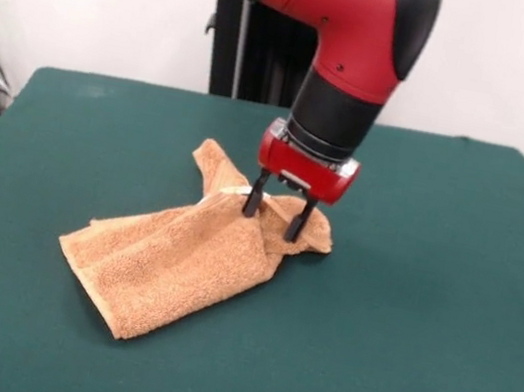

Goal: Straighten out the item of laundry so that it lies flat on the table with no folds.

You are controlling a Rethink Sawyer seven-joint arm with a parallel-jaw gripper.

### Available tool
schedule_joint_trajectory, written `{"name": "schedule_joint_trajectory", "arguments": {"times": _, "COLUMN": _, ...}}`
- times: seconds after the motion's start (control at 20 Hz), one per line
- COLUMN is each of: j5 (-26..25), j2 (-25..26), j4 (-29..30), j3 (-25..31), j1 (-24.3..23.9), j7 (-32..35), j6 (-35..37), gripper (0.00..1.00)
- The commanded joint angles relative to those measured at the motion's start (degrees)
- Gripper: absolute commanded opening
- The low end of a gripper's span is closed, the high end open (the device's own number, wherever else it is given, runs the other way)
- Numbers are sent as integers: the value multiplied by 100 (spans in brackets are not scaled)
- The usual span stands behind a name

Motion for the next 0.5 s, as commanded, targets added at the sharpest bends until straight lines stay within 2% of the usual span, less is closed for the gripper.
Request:
{"name": "schedule_joint_trajectory", "arguments": {"times": 0.05, "j5": 480, "j2": 366, "j4": -43, "j3": -15, "j1": 77, "j7": 1183, "j6": -327, "gripper": 100}}
{"name": "schedule_joint_trajectory", "arguments": {"times": 0.2, "j5": 524, "j2": 394, "j4": -37, "j3": -142, "j1": 166, "j7": 1169, "j6": -382, "gripper": 100}}
{"name": "schedule_joint_trajectory", "arguments": {"times": 0.3, "j5": 565, "j2": 388, "j4": 35, "j3": 35, "j1": 29, "j7": 1064, "j6": -384, "gripper": 100}}
{"name": "schedule_joint_trajectory", "arguments": {"times": 0.5, "j5": 639, "j2": 428, "j4": 74, "j3": 42, "j1": 1, "j7": 1085, "j6": -526, "gripper": 100}}
